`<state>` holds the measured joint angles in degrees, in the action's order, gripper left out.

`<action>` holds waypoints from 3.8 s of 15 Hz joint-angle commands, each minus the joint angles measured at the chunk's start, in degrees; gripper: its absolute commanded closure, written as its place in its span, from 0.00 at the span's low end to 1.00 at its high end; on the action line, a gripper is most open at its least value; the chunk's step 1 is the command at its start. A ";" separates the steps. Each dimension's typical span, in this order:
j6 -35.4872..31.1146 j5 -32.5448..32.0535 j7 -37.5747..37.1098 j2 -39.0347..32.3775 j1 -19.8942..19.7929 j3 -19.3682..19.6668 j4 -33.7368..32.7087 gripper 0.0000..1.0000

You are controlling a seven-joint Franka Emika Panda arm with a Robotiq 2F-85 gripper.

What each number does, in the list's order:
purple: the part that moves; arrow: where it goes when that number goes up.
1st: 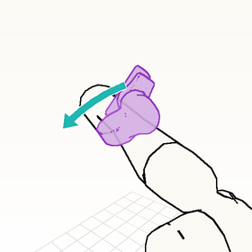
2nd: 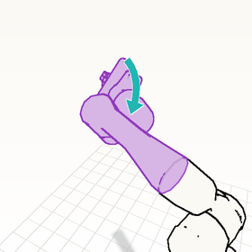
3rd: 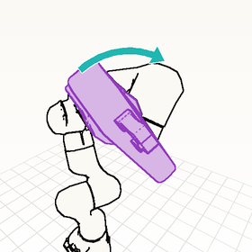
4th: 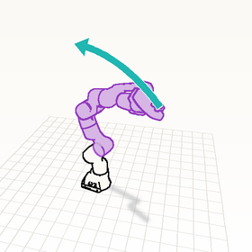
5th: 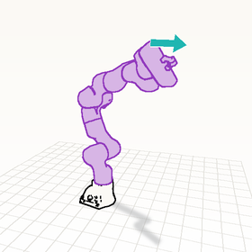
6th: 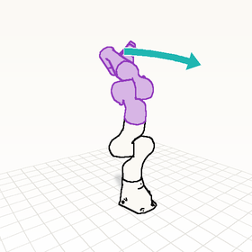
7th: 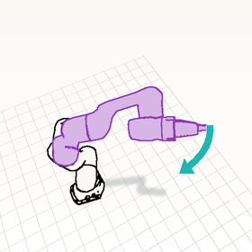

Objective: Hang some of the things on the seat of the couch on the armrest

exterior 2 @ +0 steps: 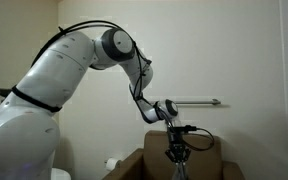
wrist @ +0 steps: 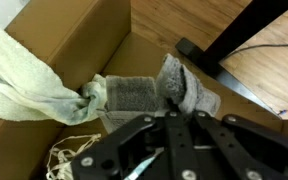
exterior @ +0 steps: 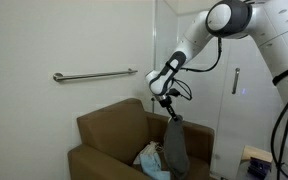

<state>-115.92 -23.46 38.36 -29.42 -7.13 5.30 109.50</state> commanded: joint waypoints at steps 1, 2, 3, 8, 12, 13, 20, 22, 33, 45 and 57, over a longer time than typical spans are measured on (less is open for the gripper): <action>-2.32 5.09 1.19 2.57 -3.78 -1.06 -0.49 0.97; -3.84 5.98 1.78 4.04 -4.49 -1.08 0.70 0.97; -5.86 6.52 2.52 5.67 -5.22 -1.00 2.25 0.97; -6.21 6.49 4.67 8.08 -6.26 -0.26 3.79 0.98; -5.18 5.99 3.18 5.89 -5.52 0.17 2.15 0.93; -5.17 5.98 3.17 5.68 -5.49 0.15 2.22 0.93; -12.54 -0.16 2.72 19.99 -5.17 1.82 8.29 0.97; -14.36 0.11 2.42 25.59 -5.29 2.68 9.23 0.97; -5.92 21.83 0.83 24.25 -9.79 12.83 -9.76 0.97; -8.97 33.01 -14.11 3.25 -16.35 8.74 -22.05 0.97; -4.25 32.44 -21.12 -10.78 -19.34 5.05 -32.11 0.97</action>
<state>-123.10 8.59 19.10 -35.93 -24.78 11.87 81.47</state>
